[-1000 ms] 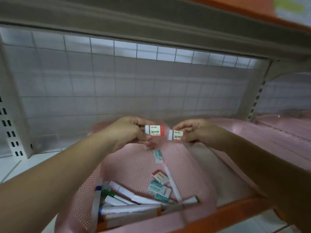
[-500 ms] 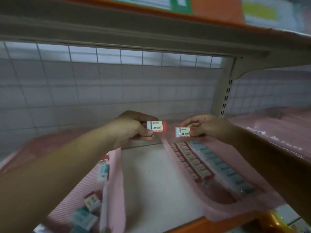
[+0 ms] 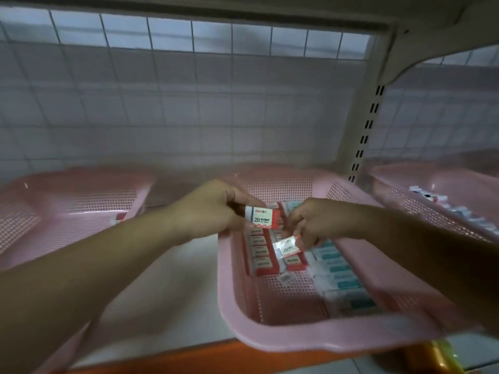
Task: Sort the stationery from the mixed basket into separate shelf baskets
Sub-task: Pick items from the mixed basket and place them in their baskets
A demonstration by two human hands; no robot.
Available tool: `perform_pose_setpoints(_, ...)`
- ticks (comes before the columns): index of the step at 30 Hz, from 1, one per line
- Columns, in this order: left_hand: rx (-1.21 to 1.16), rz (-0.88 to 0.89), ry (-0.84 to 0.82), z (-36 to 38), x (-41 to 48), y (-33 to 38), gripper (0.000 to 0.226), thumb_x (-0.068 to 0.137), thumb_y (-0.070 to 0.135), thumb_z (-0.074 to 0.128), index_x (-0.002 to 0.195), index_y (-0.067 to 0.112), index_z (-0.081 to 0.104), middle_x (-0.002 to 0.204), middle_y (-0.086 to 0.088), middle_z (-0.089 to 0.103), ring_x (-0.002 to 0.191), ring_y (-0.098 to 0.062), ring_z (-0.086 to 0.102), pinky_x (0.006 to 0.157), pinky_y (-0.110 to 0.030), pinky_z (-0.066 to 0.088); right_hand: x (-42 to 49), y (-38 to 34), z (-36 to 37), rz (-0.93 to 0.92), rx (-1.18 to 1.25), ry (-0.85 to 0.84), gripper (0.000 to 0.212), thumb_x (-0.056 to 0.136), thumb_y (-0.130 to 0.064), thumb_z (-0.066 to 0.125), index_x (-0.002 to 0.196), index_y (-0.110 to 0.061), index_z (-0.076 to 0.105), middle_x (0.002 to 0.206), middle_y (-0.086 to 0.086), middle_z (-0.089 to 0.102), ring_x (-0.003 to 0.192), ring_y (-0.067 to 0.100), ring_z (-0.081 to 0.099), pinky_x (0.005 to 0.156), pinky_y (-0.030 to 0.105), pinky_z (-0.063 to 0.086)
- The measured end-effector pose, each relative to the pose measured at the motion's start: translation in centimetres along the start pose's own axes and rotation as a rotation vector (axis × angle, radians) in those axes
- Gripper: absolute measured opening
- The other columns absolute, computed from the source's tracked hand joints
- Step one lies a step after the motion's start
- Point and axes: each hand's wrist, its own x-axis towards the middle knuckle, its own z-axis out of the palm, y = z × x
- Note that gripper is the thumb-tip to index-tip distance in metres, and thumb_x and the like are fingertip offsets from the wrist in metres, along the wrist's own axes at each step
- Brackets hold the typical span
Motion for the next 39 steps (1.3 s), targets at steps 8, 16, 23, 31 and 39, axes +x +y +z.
perform_pose_setpoints(8,0.679,0.004,-0.225,3.8,1.8,1.1,0.033,0.081,0.012,0.066,0.114,0.019,0.068,0.093,0.003,0.066,0.080,-0.009,0.054,0.069,-0.019,0.042,0.6,1.9,-0.9,0.032,0.062,-0.077,0.027,0.079,0.010,0.058,0.099,-0.007,0.065,0.068,0.000,0.064,0.051,0.006,0.058,0.052,0.020,0.047)
perform_pose_setpoints(16,0.806,0.039,-0.362,5.1,2.0,0.3,0.028,0.082,0.021,0.065,0.110,0.020,0.068,0.100,0.000,0.065,0.093,-0.018,0.058,0.081,-0.033,0.048,1.1,3.0,-0.7,0.023,0.053,-0.111,0.025,0.082,0.011,0.056,0.086,-0.014,0.061,0.079,0.015,0.066,0.061,0.015,0.060,0.059,0.024,0.050)
perform_pose_setpoints(23,1.041,0.055,-0.322,6.1,2.3,-0.6,0.020,0.084,0.015,0.060,0.104,0.015,0.064,0.106,-0.001,0.057,0.101,-0.020,0.053,0.085,-0.032,0.047,1.2,2.9,-0.4,0.005,0.039,-0.100,0.027,0.082,0.009,0.057,0.087,-0.017,0.059,0.081,0.015,0.064,0.062,0.016,0.058,0.058,0.024,0.048)
perform_pose_setpoints(31,1.058,0.040,-0.299,6.4,2.0,-0.2,0.027,0.084,0.028,0.060,0.110,0.021,0.059,0.101,0.002,0.058,0.093,-0.017,0.056,0.080,-0.033,0.050,0.4,2.0,0.6,-0.026,-0.291,-0.088,0.037,0.077,-0.015,0.072,0.105,-0.025,0.049,0.095,-0.006,0.055,0.086,0.011,0.057,0.061,0.020,0.044)
perform_pose_setpoints(39,1.122,0.023,-0.378,6.7,1.9,0.5,0.013,0.083,0.017,0.059,0.090,0.022,0.050,0.094,0.002,0.054,0.088,-0.019,0.053,0.076,-0.031,0.045,-0.4,0.9,0.9,-0.103,-0.362,-0.162,0.031,0.074,-0.022,0.075,0.089,-0.032,0.049,0.085,-0.012,0.051,0.082,0.009,0.056,0.066,0.024,0.046)
